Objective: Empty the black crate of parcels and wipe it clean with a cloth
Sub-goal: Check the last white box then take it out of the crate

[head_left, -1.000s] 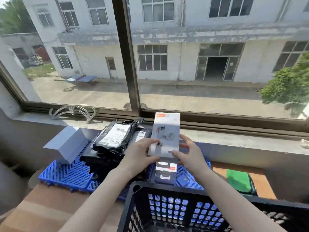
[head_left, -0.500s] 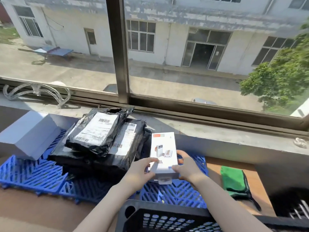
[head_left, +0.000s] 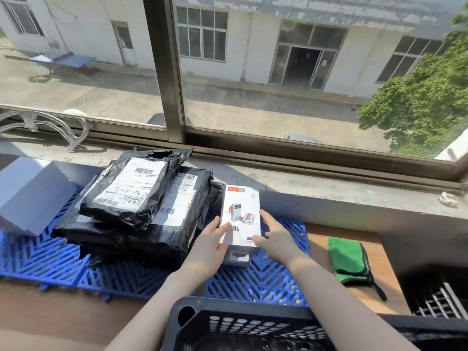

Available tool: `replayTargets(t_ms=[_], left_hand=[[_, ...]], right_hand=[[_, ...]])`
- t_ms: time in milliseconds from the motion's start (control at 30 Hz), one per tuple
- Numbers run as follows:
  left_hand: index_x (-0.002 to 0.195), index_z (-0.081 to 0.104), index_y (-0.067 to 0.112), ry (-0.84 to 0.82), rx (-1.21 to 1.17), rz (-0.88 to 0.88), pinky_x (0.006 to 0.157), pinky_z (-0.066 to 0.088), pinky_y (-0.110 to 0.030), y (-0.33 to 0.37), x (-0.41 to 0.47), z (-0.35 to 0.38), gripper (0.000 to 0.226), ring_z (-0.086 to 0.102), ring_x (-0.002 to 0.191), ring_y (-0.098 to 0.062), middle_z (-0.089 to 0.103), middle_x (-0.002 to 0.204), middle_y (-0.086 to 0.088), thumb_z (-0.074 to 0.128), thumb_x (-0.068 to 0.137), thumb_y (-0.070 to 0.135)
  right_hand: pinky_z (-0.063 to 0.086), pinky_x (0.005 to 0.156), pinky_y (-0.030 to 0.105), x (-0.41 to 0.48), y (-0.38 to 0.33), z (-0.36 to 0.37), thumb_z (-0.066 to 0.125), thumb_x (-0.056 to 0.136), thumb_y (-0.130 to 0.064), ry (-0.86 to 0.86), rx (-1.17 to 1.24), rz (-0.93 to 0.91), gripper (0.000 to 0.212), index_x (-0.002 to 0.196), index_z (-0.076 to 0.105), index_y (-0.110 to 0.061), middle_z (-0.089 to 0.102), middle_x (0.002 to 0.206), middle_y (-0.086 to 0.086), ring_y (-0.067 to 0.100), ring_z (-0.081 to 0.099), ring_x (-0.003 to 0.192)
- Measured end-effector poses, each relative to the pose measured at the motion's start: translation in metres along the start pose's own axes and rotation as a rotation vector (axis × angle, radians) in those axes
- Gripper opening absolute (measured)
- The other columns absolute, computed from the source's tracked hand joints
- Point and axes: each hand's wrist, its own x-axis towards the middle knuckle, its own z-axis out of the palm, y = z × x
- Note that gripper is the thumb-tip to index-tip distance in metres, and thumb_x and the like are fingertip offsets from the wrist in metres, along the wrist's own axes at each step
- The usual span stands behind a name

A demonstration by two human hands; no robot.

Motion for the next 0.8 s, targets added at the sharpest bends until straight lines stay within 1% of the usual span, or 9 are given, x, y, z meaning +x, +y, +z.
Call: replayTargets(t_ms=[100, 200, 233, 300, 400, 467, 567, 667, 800], left_hand=[[0.145, 0.044, 0.026, 0.054, -0.022, 0.041, 0.115, 0.030, -0.029, 0.002, -0.005, -0.006, 0.047, 0.034, 0.138, -0.008, 0.027, 0.157, 0.011, 0.050, 0.099, 0.017], [0.143, 0.047, 0.026, 0.050, 0.034, 0.076, 0.114, 0.026, -0.023, 0.007, -0.012, -0.014, 0.041, 0.034, 0.139, -0.007, 0.042, 0.148, 0.012, 0.046, 0.102, 0.023], [0.144, 0.044, 0.026, 0.012, 0.055, 0.068, 0.114, 0.023, -0.022, 0.007, -0.013, -0.016, 0.042, 0.032, 0.141, -0.007, 0.042, 0.148, 0.012, 0.044, 0.103, 0.025], [0.149, 0.036, 0.027, -0.071, 0.109, 0.059, 0.116, 0.017, -0.023, 0.006, -0.015, -0.020, 0.048, 0.023, 0.145, -0.007, 0.033, 0.154, 0.012, 0.045, 0.102, 0.023], [0.151, 0.030, 0.027, -0.132, 0.120, 0.057, 0.118, 0.015, -0.026, 0.005, -0.015, -0.024, 0.055, 0.018, 0.147, -0.006, 0.023, 0.159, 0.013, 0.051, 0.100, 0.022], [0.150, 0.031, 0.029, -0.125, 0.082, 0.029, 0.119, 0.017, -0.028, 0.011, -0.017, -0.029, 0.055, 0.019, 0.146, -0.007, 0.024, 0.158, 0.013, 0.052, 0.100, 0.024], [0.146, 0.040, 0.032, -0.054, 0.009, 0.004, 0.114, 0.027, -0.029, 0.021, -0.024, -0.041, 0.049, 0.032, 0.141, -0.014, 0.036, 0.153, 0.010, 0.053, 0.099, 0.028], [0.137, 0.049, 0.035, 0.052, -0.007, 0.041, 0.099, 0.038, -0.026, 0.035, -0.037, -0.060, 0.041, 0.050, 0.120, -0.015, 0.049, 0.141, 0.013, 0.055, 0.097, 0.030], [0.129, 0.057, 0.033, 0.180, 0.039, 0.154, 0.096, 0.039, -0.022, 0.077, -0.053, -0.067, 0.034, 0.055, 0.112, -0.002, 0.061, 0.124, 0.018, 0.057, 0.095, 0.027]], right_hand=[[0.047, 0.085, 0.026, -0.007, -0.001, -0.003, 0.049, 0.093, -0.008, 0.107, -0.178, -0.035, 0.039, 0.128, 0.057, -0.023, 0.051, 0.124, -0.002, 0.015, 0.053, 0.108], [0.049, 0.067, 0.025, -0.011, -0.001, -0.003, 0.045, 0.093, -0.005, 0.056, -0.193, 0.012, 0.037, 0.122, 0.062, -0.021, 0.055, 0.112, -0.003, 0.011, 0.054, 0.085], [0.049, 0.067, 0.025, -0.012, -0.001, -0.002, 0.044, 0.093, -0.004, 0.041, -0.195, 0.018, 0.039, 0.124, 0.061, -0.021, 0.056, 0.115, -0.002, 0.012, 0.056, 0.086], [0.048, 0.088, 0.026, -0.011, -0.004, -0.001, 0.043, 0.094, -0.003, 0.005, -0.245, -0.007, 0.044, 0.133, 0.055, -0.019, 0.051, 0.137, -0.001, 0.016, 0.056, 0.111], [0.022, 0.116, 0.027, -0.011, -0.009, 0.001, 0.044, 0.097, -0.004, -0.083, -0.379, -0.065, 0.051, 0.146, 0.040, -0.017, 0.024, 0.158, -0.003, 0.015, 0.024, 0.144], [0.018, 0.116, 0.027, -0.011, -0.010, 0.002, 0.045, 0.098, -0.007, -0.081, -0.394, -0.075, 0.051, 0.147, 0.038, -0.017, 0.019, 0.159, -0.003, 0.015, 0.019, 0.146], [0.027, 0.110, 0.026, -0.016, -0.015, -0.003, 0.045, 0.098, -0.012, -0.028, -0.350, -0.100, 0.048, 0.145, 0.041, -0.021, 0.022, 0.158, -0.003, 0.016, 0.026, 0.142], [0.030, 0.106, 0.026, -0.021, -0.019, -0.022, 0.046, 0.097, -0.016, 0.026, -0.340, -0.160, 0.045, 0.142, 0.045, -0.023, 0.030, 0.152, -0.003, 0.015, 0.034, 0.136], [0.029, 0.110, 0.027, -0.035, -0.006, -0.069, 0.049, 0.097, -0.020, 0.043, -0.447, -0.178, 0.040, 0.137, 0.051, -0.023, 0.037, 0.147, -0.004, 0.015, 0.039, 0.133]])
